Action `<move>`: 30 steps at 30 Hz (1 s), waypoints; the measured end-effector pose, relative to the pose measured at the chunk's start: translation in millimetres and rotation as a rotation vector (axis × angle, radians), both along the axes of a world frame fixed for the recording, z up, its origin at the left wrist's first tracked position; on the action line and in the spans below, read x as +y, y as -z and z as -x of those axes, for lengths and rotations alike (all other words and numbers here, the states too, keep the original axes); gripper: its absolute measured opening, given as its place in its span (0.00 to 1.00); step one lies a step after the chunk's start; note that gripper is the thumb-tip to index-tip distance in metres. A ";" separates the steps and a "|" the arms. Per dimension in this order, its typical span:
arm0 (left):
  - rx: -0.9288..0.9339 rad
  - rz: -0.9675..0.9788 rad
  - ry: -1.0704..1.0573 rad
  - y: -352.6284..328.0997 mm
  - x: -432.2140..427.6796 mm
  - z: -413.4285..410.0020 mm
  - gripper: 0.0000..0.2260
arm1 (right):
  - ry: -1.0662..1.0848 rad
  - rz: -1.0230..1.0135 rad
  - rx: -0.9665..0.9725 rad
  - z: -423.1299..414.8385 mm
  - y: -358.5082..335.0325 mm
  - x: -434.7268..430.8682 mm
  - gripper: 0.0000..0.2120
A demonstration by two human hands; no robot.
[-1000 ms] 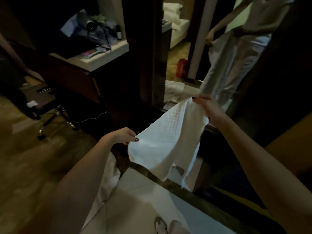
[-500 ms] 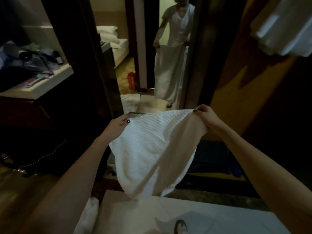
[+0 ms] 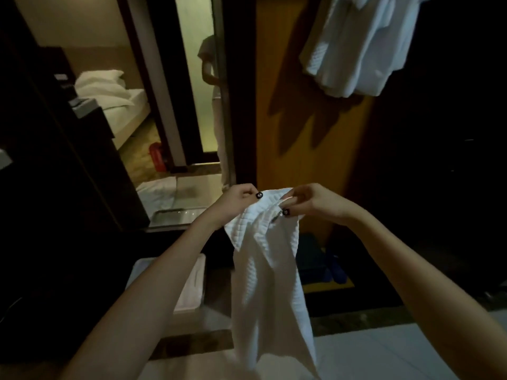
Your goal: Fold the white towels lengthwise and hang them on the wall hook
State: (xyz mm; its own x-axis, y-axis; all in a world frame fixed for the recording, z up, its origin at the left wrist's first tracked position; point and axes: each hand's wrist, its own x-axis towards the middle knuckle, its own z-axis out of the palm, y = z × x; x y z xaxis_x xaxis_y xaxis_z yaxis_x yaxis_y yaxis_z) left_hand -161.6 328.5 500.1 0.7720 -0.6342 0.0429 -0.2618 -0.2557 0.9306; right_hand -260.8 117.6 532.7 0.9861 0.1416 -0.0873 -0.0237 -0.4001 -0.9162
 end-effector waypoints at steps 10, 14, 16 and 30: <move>-0.049 0.092 0.182 -52.2 -156.5 -7.0 0.07 | 0.130 0.298 -0.456 -20.2 -28.1 -122.2 0.05; -0.068 0.088 0.219 -74.4 -206.4 -12.7 0.06 | 0.047 0.321 -0.445 -31.1 -42.3 -176.1 0.04; -0.072 0.097 0.211 -82.4 -225.3 -17.3 0.05 | 0.021 0.335 -0.457 -38.4 -47.5 -197.6 0.08; -0.375 -0.121 -0.161 -52.0 -280.2 -38.4 0.05 | 0.376 0.187 -0.511 -93.6 -29.9 -273.8 0.15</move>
